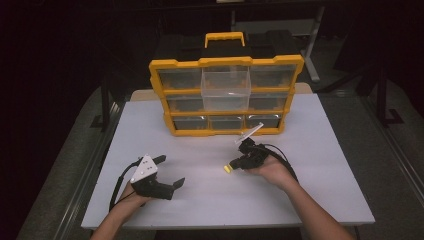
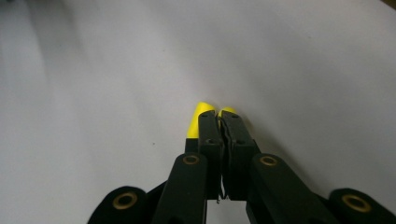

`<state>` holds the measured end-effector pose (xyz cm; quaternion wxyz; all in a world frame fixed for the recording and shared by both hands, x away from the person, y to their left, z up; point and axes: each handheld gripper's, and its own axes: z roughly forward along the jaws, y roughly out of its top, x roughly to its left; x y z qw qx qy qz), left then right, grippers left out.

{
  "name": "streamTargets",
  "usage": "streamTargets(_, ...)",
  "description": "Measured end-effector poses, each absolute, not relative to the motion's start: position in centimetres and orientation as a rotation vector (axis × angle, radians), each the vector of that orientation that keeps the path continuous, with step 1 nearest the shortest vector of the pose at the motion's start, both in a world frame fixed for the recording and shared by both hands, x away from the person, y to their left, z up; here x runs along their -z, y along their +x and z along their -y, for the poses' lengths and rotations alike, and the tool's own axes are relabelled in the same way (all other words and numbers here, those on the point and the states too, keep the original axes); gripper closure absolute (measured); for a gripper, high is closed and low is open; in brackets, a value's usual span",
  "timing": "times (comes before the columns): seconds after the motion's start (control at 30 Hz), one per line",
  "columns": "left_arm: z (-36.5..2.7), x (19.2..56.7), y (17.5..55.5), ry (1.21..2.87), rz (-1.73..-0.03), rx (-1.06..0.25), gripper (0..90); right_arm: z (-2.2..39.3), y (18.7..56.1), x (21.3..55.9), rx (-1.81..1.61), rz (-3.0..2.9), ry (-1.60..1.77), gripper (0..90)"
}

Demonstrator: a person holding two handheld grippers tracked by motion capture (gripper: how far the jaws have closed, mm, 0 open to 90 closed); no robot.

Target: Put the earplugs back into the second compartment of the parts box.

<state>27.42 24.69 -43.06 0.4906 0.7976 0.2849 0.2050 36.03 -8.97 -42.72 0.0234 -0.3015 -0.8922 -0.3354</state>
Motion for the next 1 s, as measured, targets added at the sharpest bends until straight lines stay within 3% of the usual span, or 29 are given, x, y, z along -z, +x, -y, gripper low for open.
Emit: streamTargets(1.0,-24.7,43.2,27.5,1.944,-0.706,-0.493,0.3,13.6,36.1,37.4,1.108,2.799,-0.905,86.4)
